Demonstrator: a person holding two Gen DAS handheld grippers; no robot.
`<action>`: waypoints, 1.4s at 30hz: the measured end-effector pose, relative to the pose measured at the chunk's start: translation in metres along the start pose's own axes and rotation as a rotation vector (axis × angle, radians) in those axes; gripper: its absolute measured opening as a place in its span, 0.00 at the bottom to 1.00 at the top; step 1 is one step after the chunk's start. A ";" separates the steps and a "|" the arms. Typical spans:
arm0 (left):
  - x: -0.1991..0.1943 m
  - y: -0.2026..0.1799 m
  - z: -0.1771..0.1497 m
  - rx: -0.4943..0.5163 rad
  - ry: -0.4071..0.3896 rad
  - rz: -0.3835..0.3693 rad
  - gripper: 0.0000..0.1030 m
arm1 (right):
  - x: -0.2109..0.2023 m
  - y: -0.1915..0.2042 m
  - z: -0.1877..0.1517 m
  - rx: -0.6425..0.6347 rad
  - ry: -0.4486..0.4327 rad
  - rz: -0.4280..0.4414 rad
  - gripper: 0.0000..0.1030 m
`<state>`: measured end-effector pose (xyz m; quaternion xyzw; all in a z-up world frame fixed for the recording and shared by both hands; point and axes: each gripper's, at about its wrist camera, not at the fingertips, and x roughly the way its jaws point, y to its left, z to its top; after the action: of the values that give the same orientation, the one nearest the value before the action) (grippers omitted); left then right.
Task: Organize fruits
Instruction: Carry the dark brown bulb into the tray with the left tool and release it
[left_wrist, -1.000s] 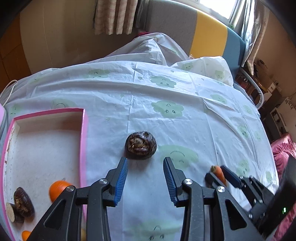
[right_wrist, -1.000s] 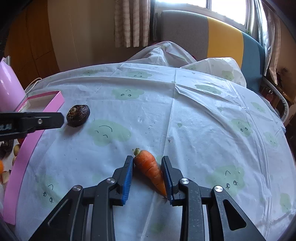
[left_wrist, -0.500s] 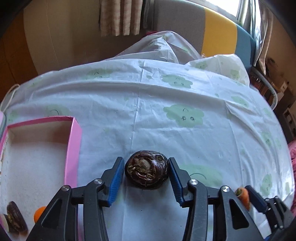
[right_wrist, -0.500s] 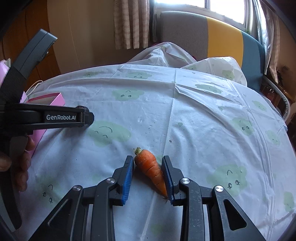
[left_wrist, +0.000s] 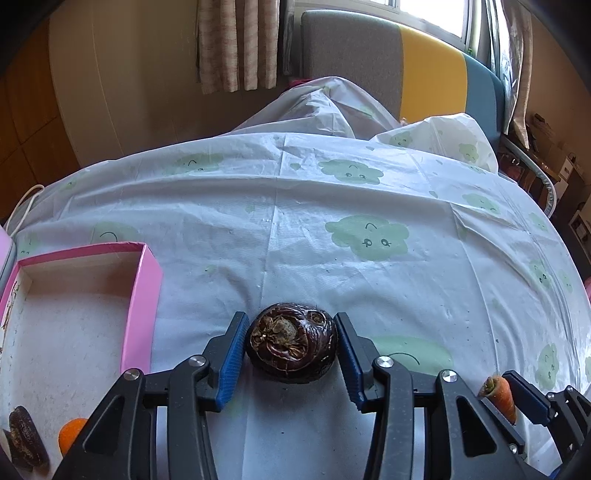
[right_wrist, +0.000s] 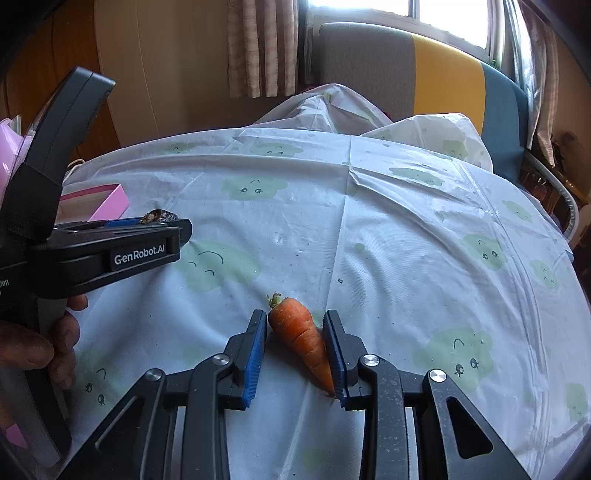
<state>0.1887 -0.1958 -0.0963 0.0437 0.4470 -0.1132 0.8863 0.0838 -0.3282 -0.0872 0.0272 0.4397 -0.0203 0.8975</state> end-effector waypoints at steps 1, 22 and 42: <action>0.000 0.000 0.000 0.001 -0.004 0.001 0.46 | 0.000 0.000 0.000 -0.001 0.000 -0.002 0.31; -0.001 -0.003 -0.004 0.012 -0.026 0.014 0.46 | 0.001 0.001 0.000 -0.014 -0.001 -0.019 0.32; -0.042 -0.002 0.000 0.009 -0.017 -0.045 0.44 | 0.000 0.001 0.000 -0.018 -0.003 -0.023 0.31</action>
<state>0.1642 -0.1911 -0.0626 0.0368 0.4396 -0.1353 0.8872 0.0844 -0.3274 -0.0872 0.0142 0.4391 -0.0269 0.8979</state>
